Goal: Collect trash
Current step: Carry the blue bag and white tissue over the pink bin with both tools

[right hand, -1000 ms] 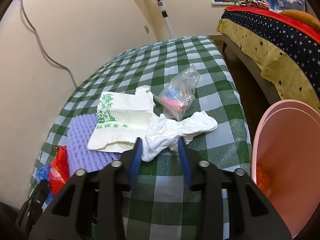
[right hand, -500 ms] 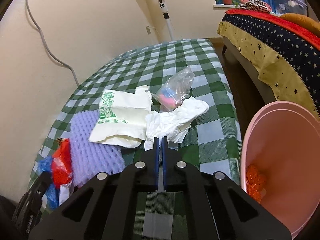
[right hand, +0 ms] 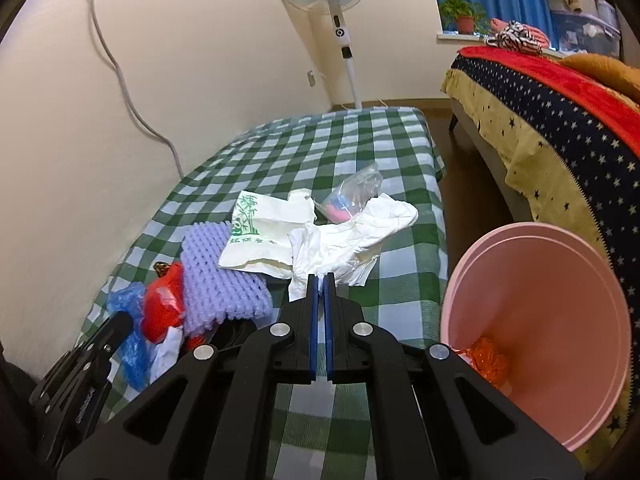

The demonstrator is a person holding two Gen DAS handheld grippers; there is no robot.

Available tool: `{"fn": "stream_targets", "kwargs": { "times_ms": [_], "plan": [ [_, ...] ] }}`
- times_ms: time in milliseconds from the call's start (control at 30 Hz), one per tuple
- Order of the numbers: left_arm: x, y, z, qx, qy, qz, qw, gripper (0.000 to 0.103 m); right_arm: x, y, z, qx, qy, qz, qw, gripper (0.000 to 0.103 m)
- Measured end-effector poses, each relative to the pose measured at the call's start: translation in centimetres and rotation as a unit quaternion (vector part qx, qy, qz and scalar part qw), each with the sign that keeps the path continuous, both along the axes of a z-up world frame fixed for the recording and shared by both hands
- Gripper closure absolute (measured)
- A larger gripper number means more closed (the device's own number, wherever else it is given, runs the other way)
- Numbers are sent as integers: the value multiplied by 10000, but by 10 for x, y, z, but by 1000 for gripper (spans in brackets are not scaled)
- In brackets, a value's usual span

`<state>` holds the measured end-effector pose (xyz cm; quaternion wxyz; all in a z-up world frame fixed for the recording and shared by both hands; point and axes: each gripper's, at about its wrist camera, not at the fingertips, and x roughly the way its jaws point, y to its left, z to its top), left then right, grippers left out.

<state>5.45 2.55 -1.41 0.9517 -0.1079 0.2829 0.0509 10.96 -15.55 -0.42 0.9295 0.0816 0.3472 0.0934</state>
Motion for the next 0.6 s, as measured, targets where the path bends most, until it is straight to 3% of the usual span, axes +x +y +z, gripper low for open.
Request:
{"fn": "stream_targets", "kwargs": {
  "times_ms": [600],
  "plan": [
    [-17,-28,26,39,-266,-495,9984,101,-47,-30,51,-239,-244,-81,9994,100]
  ]
}}
